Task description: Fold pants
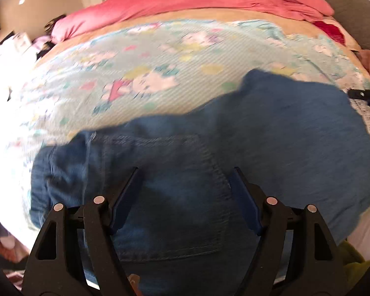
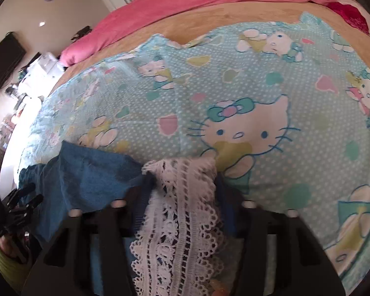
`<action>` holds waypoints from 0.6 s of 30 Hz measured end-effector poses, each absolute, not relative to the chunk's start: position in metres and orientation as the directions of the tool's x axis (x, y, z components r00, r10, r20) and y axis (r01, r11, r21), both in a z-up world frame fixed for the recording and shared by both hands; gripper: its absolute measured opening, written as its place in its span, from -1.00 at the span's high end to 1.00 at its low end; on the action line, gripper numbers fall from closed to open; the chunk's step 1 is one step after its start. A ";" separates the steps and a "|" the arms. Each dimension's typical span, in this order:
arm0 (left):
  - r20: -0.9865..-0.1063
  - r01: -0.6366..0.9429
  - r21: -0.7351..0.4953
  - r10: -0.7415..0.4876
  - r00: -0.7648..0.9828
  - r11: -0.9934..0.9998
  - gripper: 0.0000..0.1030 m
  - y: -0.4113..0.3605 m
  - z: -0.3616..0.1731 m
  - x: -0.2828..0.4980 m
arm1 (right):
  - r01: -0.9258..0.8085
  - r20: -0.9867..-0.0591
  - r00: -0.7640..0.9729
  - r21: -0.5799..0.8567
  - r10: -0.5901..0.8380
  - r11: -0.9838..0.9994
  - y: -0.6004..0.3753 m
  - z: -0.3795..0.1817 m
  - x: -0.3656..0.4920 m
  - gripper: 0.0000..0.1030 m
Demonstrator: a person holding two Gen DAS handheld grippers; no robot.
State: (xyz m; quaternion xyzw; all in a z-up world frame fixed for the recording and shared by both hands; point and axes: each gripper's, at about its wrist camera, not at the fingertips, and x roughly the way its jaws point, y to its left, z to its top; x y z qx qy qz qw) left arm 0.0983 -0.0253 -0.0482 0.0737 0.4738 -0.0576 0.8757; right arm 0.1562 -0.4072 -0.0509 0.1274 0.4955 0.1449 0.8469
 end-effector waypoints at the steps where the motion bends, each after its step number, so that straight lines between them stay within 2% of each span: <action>1: -0.838 0.160 0.054 -0.042 0.545 0.986 -0.29 -0.021 -0.049 0.097 | -0.144 -0.789 0.469 0.375 0.397 0.916 -0.404 -0.051 0.151 0.57; 6: -0.835 0.146 0.031 -0.055 0.547 0.989 -0.32 -0.013 -0.049 0.093 | -0.183 -0.750 0.583 0.253 0.312 0.950 -0.398 -0.017 0.136 0.62; 9: -0.834 0.135 0.022 -0.057 0.549 0.991 -0.32 -0.009 -0.049 0.094 | -0.184 -0.780 0.573 0.175 0.251 0.967 -0.394 -0.020 0.143 0.59; 12: -0.830 0.130 0.023 -0.054 0.555 0.991 -0.32 -0.006 -0.052 0.093 | -0.153 -0.831 0.531 0.100 0.167 0.983 -0.388 -0.042 0.150 0.32; 14: -0.828 0.133 0.010 -0.066 0.557 0.991 -0.32 -0.004 -0.051 0.091 | -0.110 -0.829 0.538 0.111 0.153 0.988 -0.396 -0.044 0.147 -0.03; 16: -0.825 0.141 0.016 -0.066 0.562 0.990 -0.32 -0.002 -0.048 0.087 | -0.082 -0.805 0.571 0.140 0.162 0.987 -0.405 -0.031 0.139 -0.03; 18: -0.818 0.129 0.004 -0.071 0.571 0.992 -0.32 0.003 -0.041 0.083 | -0.061 -0.766 0.626 0.138 0.146 0.989 -0.415 -0.009 0.123 -0.15</action>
